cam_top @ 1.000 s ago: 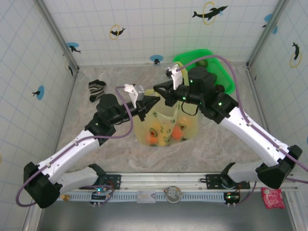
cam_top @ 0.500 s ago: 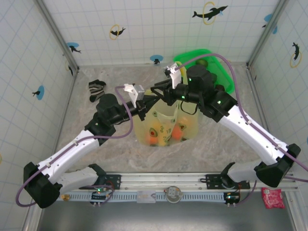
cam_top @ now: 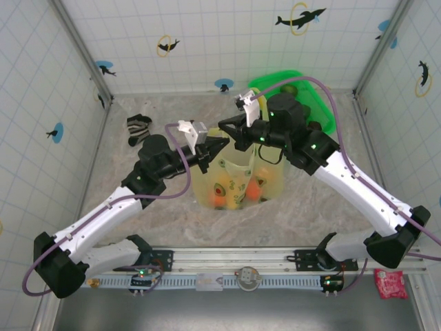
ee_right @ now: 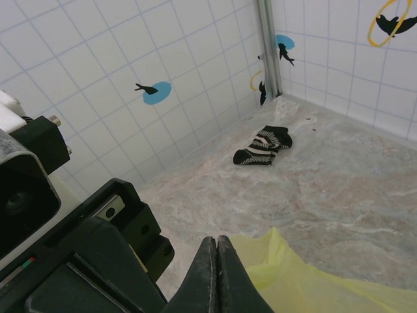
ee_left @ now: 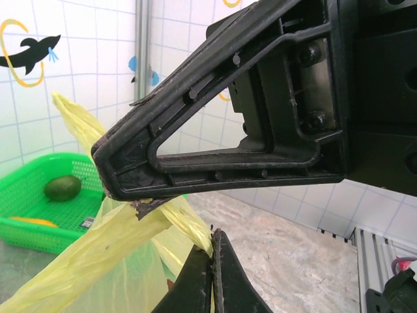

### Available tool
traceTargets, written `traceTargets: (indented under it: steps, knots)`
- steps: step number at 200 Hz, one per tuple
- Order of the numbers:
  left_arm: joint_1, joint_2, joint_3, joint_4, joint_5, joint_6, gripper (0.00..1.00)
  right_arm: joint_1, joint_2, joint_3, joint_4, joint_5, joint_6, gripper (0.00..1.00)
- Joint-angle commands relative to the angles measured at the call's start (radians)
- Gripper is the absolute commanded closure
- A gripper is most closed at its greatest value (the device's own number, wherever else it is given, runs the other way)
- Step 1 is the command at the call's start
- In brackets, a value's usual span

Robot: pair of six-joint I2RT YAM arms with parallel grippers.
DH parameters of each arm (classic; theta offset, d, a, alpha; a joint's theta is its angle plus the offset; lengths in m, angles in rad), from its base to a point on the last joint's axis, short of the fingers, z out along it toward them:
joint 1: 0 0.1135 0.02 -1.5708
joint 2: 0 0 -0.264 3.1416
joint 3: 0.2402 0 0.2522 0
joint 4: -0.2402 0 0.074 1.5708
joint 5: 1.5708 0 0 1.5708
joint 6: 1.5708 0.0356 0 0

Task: Place the fake fruits into the plastic bag and tie a complex knot

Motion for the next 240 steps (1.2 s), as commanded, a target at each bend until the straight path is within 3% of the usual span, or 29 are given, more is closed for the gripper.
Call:
traceTargets:
  steps: [1, 39, 81, 102, 140, 175, 220, 240]
  knots:
    - [-0.010, -0.011, 0.020, 0.005, -0.009, 0.008, 0.92, 0.003, -0.029, -0.011, 0.044, 0.010, -0.001, 1.00]
    - [-0.010, -0.031, 0.001, -0.009, -0.040, 0.014, 0.60, 0.002, -0.040, 0.000, 0.051, 0.022, -0.002, 1.00]
    - [-0.010, -0.079, -0.030, -0.057, -0.260, 0.021, 0.48, -0.001, -0.046, 0.022, 0.065, 0.017, -0.005, 1.00]
    - [-0.009, -0.100, -0.050, -0.054, -0.280, 0.033, 0.43, -0.003, -0.035, 0.049, 0.051, 0.015, -0.014, 1.00]
    - [-0.009, -0.129, -0.085, -0.035, -0.275, 0.074, 0.24, -0.003, -0.014, 0.089, 0.034, 0.000, -0.019, 1.00]
    - [0.000, -0.137, -0.148, -0.003, -0.275, 0.156, 0.21, -0.011, -0.011, 0.100, 0.035, -0.038, -0.025, 1.00]
    - [0.090, -0.089, -0.212, 0.130, -0.104, 0.149, 0.17, -0.026, -0.011, 0.099, 0.039, -0.095, -0.026, 1.00]
    - [0.091, -0.050, -0.202, 0.152, -0.095, 0.152, 0.21, -0.033, -0.012, 0.096, 0.036, -0.095, -0.029, 1.00]
